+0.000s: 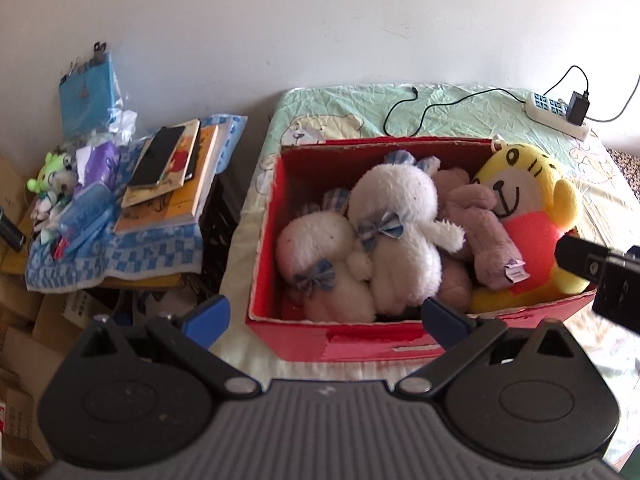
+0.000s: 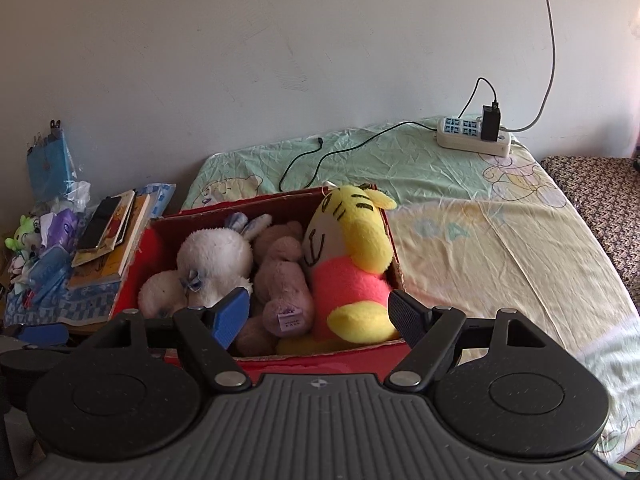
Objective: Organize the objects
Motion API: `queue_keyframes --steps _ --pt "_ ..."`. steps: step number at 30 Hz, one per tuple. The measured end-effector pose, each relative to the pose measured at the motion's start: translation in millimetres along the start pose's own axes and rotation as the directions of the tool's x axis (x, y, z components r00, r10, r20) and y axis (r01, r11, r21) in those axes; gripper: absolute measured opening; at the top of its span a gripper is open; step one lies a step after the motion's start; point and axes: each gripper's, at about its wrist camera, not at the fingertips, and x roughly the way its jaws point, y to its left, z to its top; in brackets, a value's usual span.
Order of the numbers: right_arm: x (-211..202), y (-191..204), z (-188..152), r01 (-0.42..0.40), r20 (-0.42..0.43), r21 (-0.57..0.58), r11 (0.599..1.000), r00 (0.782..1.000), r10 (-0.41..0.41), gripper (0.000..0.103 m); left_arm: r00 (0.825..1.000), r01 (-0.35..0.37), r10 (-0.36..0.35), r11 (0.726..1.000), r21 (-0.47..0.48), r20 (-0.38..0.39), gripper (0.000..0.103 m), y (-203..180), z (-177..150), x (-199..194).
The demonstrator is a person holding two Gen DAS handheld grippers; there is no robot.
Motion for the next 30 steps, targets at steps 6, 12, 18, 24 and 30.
queue_keyframes --steps 6,12,18,24,30 --pt "1 3 1 0.024 0.009 0.020 1.000 1.000 -0.024 0.078 0.999 0.034 -0.034 0.999 -0.009 0.005 0.101 8 3 5" --pt "6 4 0 0.032 -0.008 0.051 0.998 0.999 -0.031 0.077 0.999 0.049 -0.049 0.999 0.003 0.000 0.101 8 4 11" --pt "16 9 4 0.052 -0.021 0.039 0.998 0.998 -0.051 0.077 0.998 0.057 -0.057 0.998 0.026 0.000 0.101 8 7 17" --pt "23 13 10 0.062 -0.012 0.034 0.997 0.998 -0.062 0.077 0.998 0.065 -0.065 0.997 0.032 -0.006 0.101 9 11 24" --pt "29 5 13 0.067 -0.018 0.087 0.994 0.998 -0.066 0.077 0.998 0.067 -0.067 0.997 0.042 0.003 0.101 9 19 29"
